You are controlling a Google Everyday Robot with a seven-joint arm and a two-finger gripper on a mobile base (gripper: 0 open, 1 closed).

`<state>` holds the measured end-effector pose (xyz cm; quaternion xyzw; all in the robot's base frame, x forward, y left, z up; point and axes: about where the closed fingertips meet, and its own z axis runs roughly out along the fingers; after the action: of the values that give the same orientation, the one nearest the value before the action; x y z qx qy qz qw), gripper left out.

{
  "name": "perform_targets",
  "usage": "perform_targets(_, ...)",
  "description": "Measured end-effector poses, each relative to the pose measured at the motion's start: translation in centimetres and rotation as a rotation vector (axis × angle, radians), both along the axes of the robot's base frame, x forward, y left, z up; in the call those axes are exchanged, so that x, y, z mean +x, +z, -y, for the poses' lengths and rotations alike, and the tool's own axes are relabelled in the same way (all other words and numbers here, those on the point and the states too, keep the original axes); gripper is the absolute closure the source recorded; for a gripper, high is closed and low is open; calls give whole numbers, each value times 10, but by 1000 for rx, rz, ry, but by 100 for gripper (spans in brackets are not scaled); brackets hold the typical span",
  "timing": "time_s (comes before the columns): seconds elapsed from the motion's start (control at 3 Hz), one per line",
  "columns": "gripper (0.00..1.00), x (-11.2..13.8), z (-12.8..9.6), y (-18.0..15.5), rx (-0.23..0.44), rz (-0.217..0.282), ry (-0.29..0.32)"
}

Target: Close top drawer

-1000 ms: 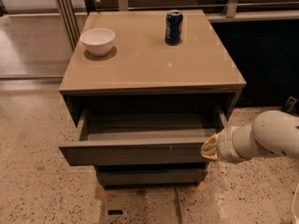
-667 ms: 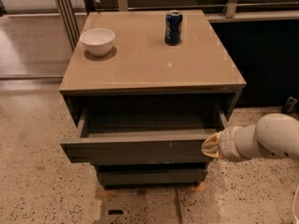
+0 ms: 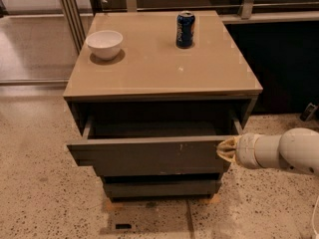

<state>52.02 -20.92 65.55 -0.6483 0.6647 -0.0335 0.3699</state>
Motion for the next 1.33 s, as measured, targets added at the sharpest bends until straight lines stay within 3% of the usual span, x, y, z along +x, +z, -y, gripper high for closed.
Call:
perform_targets(0.67,100,32,8,11,32,132,-47)
perform_targets(1.33,100,66,9,12,47,160,-72)
